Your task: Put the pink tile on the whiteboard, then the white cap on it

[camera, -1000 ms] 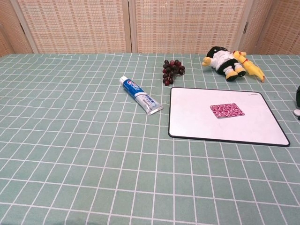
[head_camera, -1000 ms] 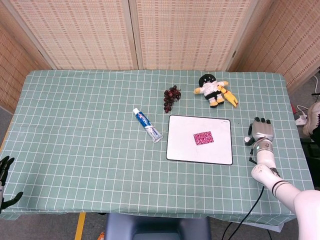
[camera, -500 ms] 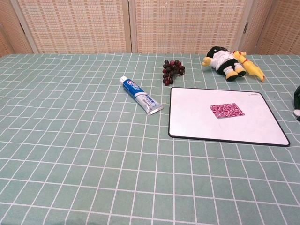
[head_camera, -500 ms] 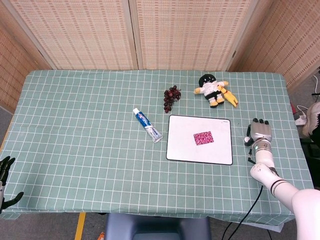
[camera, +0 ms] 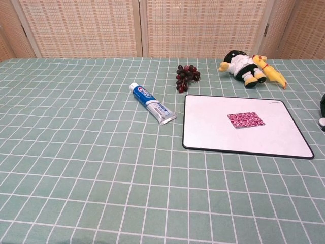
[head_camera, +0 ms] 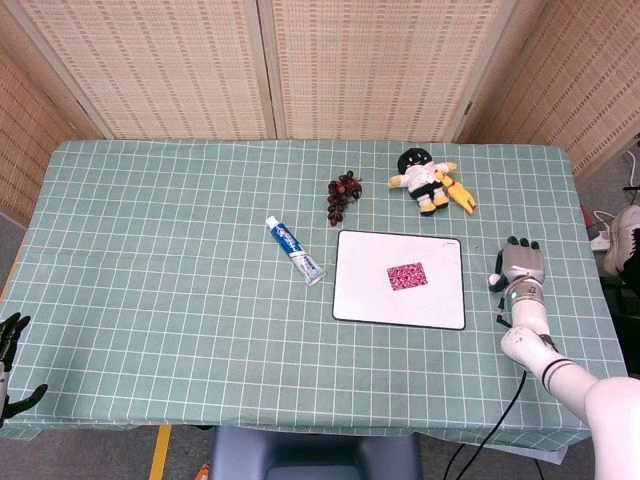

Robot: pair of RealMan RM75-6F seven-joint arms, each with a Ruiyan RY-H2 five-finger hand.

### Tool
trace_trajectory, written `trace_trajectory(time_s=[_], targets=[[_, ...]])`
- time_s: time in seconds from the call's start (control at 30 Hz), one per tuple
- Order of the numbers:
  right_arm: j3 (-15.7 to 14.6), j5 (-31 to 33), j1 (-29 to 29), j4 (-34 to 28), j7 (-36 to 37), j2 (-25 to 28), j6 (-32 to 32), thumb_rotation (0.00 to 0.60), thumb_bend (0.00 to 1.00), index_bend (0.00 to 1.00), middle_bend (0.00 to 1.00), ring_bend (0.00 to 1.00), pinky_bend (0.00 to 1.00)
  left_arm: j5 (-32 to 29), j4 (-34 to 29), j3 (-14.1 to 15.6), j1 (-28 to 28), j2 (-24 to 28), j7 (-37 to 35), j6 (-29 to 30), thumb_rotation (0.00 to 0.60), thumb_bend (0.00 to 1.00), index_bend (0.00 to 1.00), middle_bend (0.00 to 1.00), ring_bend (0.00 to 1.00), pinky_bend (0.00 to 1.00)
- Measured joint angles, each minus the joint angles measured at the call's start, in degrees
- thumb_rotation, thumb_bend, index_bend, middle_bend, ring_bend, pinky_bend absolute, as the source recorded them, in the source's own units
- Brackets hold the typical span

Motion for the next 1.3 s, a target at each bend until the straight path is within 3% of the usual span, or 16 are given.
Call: trace_trajectory(time_s=[0.4, 0.57, 0.77, 0.9, 1.13, 1.3], targets=[[1.94, -3.41, 0.06, -2.43, 3.53, 1.1, 0.96, 0.6, 0.21, 0.64, 0.05, 0.0, 0.02, 0.03, 0.0, 0.05, -0.07, 0.01, -0.15, -0.15, 0.6, 0.16, 0.0, 0.0, 0.0, 0.0], [3.87, -9.33, 0.68, -7.69, 6.68, 3.01, 2.99, 0.6, 0.22, 0.64, 0.05, 0.0, 0.02, -0.08, -0.15, 0.07, -0.07, 0.11, -0.46, -0.29, 0.6, 0.16, 0.0, 0.0, 0.0, 0.0], [5.18, -11.77, 1.9, -13.13, 7.84, 4.28, 5.57, 0.6, 0.22, 0.65, 0.05, 0.0, 0.02, -0.09, -0.17, 0.09, -0.07, 0.21, -0.71, -0.34, 0.6, 0.16, 0.0, 0.0, 0.0, 0.0], [5.31, -11.35, 4.05, -15.79, 6.63, 1.93, 6.42, 0.6, 0.22, 0.65, 0.05, 0.0, 0.02, -0.24, -0.14, 0.09, -0.03, 0.34, -1.13, -0.45, 0.6, 0.16, 0.0, 0.0, 0.0, 0.0], [4.05, -6.95, 7.24, -13.84, 2.89, -3.79, 7.5, 0.6, 0.22, 0.65, 0.05, 0.0, 0.02, -0.41, 0.0, 0.02, -0.04, 0.45, -1.73, -0.6, 0.6, 0.16, 0.0, 0.0, 0.0, 0.0], [3.97, -6.66, 7.62, -13.47, 2.88, -4.18, 7.95, 0.6, 0.22, 0.65, 0.05, 0.0, 0.02, -0.38, 0.05, 0.0, -0.04, 0.49, -2.02, -0.59, 0.6, 0.16, 0.0, 0.0, 0.0, 0.0]])
